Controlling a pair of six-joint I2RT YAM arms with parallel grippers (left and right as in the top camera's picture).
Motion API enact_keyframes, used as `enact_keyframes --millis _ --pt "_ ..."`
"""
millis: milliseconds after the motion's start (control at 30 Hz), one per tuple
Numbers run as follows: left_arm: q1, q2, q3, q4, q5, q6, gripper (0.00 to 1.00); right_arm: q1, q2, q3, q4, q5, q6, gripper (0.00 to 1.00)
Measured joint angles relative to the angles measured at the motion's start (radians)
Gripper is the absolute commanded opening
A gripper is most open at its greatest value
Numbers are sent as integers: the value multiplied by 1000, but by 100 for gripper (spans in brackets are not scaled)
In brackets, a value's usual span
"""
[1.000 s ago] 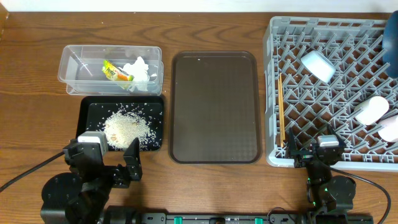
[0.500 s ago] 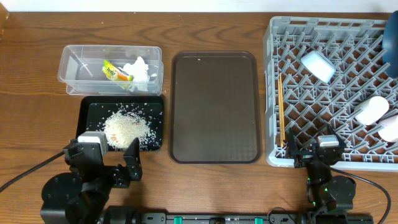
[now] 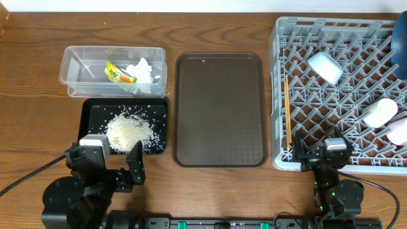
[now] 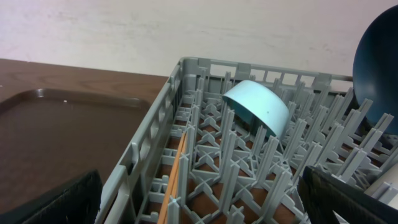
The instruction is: Sort waste into correct bins and load items into the dishwasher rack
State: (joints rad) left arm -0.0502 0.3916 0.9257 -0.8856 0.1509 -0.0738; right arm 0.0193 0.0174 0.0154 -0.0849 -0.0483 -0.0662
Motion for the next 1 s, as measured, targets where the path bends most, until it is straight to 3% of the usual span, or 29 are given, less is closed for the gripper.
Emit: enact_keyframes --millis 233,667,800,1000 --pt "4 -78 -209 134 -31 21 97 0 0 0 0 0 0 99" --pt "11 -377 -801 775 -50 24 97 0 0 0 0 0 0 99" --pt "11 -380 -882 861 -50 24 97 0 0 0 0 0 0 99" --pt "11 -380 -904 857 -56 26 97 0 0 0 0 0 0 99"
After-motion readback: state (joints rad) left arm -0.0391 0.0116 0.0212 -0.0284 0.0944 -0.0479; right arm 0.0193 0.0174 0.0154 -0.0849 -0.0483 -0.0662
